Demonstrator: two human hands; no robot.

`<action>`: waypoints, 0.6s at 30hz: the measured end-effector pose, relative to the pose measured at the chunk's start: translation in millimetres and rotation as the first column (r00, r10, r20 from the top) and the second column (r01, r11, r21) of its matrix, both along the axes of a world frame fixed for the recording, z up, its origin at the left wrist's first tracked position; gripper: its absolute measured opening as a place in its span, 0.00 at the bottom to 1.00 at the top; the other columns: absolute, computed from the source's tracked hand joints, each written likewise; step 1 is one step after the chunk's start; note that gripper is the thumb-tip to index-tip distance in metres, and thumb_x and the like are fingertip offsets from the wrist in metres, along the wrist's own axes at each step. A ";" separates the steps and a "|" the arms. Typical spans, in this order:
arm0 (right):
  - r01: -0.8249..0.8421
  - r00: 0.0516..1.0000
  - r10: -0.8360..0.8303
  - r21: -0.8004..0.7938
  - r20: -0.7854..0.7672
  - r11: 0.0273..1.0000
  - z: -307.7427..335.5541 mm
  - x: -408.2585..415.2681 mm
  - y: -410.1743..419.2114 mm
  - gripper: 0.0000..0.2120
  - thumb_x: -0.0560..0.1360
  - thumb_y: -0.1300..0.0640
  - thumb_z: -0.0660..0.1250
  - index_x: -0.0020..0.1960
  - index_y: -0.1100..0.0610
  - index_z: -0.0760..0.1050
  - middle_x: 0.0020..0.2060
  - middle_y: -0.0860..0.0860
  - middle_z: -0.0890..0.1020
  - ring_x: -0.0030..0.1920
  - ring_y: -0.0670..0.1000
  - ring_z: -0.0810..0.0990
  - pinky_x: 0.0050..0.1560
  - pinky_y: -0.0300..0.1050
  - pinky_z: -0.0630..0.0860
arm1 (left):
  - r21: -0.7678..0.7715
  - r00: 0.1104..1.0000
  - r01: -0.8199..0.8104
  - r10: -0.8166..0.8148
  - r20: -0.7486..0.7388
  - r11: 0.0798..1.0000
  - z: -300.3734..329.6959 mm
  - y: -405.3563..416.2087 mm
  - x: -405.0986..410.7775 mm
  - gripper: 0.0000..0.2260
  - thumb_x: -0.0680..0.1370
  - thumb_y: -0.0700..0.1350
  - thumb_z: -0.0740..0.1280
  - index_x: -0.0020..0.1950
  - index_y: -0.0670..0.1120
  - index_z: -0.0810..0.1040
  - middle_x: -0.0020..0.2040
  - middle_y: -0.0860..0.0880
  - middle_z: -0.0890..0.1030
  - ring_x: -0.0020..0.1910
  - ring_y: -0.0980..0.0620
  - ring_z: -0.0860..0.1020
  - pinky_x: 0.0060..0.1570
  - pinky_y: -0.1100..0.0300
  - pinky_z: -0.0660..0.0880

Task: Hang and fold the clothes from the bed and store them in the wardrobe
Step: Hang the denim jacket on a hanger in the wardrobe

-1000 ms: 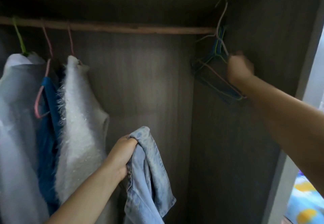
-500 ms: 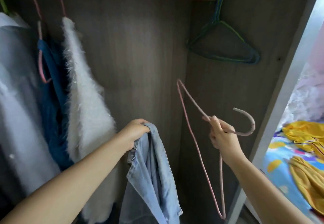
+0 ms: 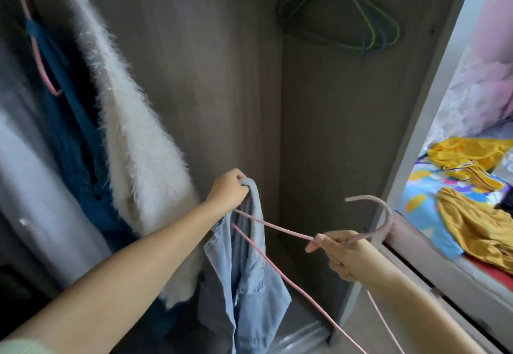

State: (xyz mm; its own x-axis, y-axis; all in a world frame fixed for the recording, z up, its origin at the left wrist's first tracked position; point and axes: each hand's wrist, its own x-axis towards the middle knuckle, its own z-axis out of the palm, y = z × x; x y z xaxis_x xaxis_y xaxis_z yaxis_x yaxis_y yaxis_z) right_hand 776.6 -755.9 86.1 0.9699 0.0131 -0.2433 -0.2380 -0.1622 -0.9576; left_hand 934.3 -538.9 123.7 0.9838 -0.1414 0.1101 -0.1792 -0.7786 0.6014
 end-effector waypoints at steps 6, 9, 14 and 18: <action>0.111 0.991 -0.118 0.106 0.066 0.988 3.2 -1.8 31.1 0.17 0.83 0.55 0.57 0.46 0.63 0.79 0.25 0.51 0.59 0.24 0.47 0.55 0.24 0.38 0.53 | 0.486 0.815 0.563 -0.548 -0.189 0.668 22.3 -22.1 -60.7 0.18 0.77 0.50 0.61 0.68 0.54 0.72 0.57 0.53 0.75 0.55 0.51 0.75 0.53 0.55 0.71; 0.158 0.974 -0.192 0.240 0.123 0.958 6.5 -1.9 21.5 0.16 0.83 0.57 0.58 0.45 0.64 0.79 0.25 0.50 0.57 0.23 0.46 0.54 0.22 0.36 0.52 | 0.466 0.817 0.565 -0.538 -0.205 0.681 44.6 -8.9 -46.7 0.23 0.77 0.52 0.63 0.72 0.53 0.68 0.62 0.51 0.73 0.60 0.50 0.74 0.59 0.54 0.71; -0.038 0.981 -0.018 0.280 0.195 0.959 16.4 10.1 1.7 0.11 0.80 0.59 0.62 0.47 0.58 0.82 0.25 0.47 0.59 0.24 0.45 0.54 0.22 0.35 0.53 | 0.619 0.779 0.452 -0.622 0.077 0.642 39.5 -8.8 -28.2 0.23 0.74 0.62 0.67 0.65 0.52 0.73 0.65 0.53 0.73 0.67 0.55 0.68 0.75 0.50 0.46; -0.388 0.921 0.328 0.543 0.209 0.744 -0.3 12.9 -14.6 0.21 0.73 0.50 0.71 0.63 0.57 0.77 0.29 0.48 0.68 0.28 0.45 0.62 0.26 0.33 0.61 | 0.347 0.780 0.614 -0.613 -0.129 0.709 47.1 -10.0 -23.7 0.14 0.72 0.57 0.72 0.38 0.51 0.72 0.33 0.57 0.74 0.34 0.61 0.71 0.40 0.71 0.67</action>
State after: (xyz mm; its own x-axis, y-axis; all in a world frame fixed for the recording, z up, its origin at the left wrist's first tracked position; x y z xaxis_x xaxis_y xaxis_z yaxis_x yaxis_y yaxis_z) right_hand 789.5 -770.5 85.8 0.8830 0.4692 0.0122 -0.1778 0.3583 -0.9165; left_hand 910.6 -549.0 170.8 0.6668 -0.7415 -0.0741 -0.6908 -0.6524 0.3118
